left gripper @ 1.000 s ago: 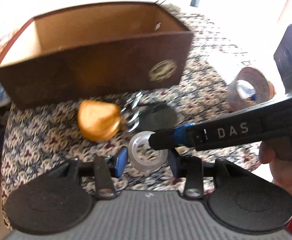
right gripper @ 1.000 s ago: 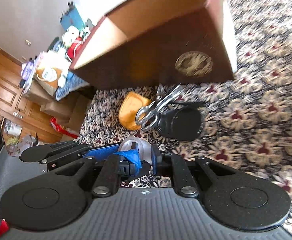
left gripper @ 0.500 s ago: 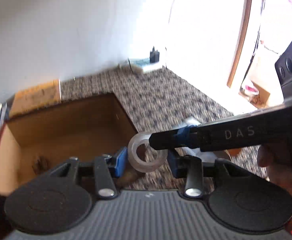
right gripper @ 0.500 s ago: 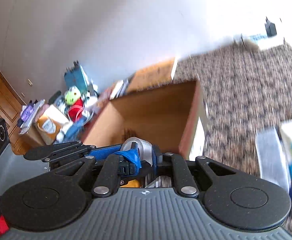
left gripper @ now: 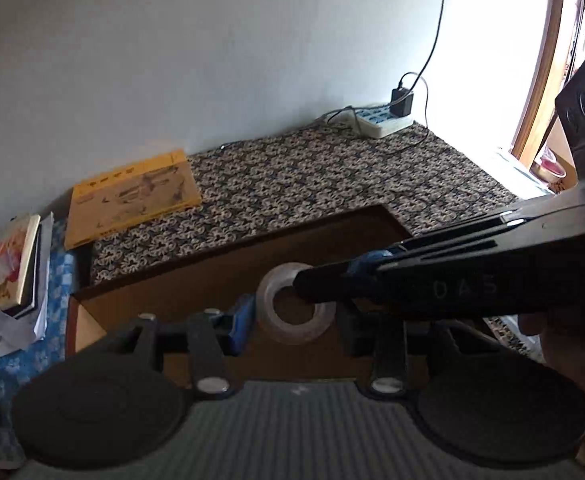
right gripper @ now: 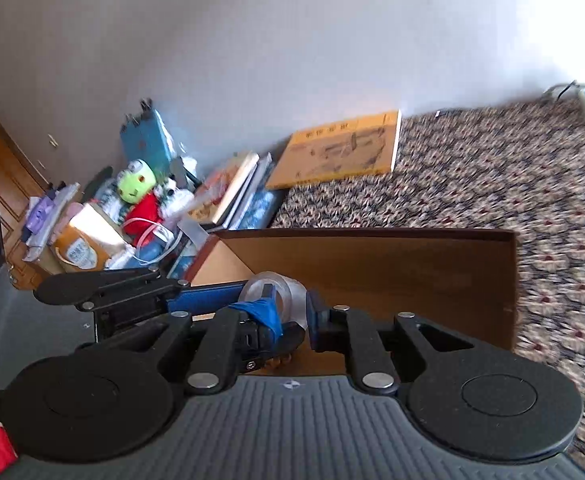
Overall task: Organize rigid objects
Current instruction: 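Carry the tape roll into the box and open the right tool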
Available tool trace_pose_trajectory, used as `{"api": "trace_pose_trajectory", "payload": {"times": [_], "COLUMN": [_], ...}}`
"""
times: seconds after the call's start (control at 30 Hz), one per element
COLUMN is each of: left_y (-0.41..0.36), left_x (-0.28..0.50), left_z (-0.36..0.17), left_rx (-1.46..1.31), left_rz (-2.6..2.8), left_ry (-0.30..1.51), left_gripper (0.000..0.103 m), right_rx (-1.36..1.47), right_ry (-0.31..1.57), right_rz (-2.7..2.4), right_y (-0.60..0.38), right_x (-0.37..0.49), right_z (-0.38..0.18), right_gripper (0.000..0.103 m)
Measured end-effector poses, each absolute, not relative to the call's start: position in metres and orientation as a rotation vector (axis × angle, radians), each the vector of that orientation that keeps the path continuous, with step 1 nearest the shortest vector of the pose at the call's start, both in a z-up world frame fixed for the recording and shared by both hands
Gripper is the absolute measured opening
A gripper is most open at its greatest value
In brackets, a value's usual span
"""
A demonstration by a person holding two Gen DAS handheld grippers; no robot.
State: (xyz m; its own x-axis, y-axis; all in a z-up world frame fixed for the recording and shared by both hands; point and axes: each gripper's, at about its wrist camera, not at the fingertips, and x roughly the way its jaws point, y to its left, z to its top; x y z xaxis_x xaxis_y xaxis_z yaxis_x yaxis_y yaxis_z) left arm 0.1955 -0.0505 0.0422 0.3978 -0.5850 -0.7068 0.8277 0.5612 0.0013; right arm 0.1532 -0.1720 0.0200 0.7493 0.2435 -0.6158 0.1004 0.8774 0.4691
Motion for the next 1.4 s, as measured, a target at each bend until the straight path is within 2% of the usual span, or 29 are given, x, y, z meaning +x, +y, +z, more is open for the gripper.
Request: {"api": "trace_pose_trajectory", "payload": {"times": [0.37,0.73,0.8,1.1,1.4], "left_y": [-0.047,-0.046,-0.047,-0.039,-0.032], "left_x": [0.29,0.316,0.315,0.309,0.293], "left_z": [-0.013,-0.043,-0.045,-0.05,-0.017], "left_rx": [0.469,0.486,0.491,0.436,0.456], "left_rz": [-0.841,-0.684,-0.656,-0.601,-0.54], "left_ry": [0.91,1.071,1.075,1.12,0.982], "left_gripper": [0.042,0.042,0.042,0.043,0.043], "right_rx": [0.581,0.633,0.646,0.656,0.604], "right_ry": [0.884,0.963,0.973,0.951,0.843], "right_rz": [0.106,0.189,0.21,0.283,0.255], "right_y": [-0.161,-0.152,-0.152,-0.154,-0.153], "right_x": [0.237,0.267,0.269,0.268,0.247], "right_z": [-0.037,-0.071,-0.074,-0.069,-0.028], "right_gripper": [0.0,0.0,0.003,0.005,0.007]}}
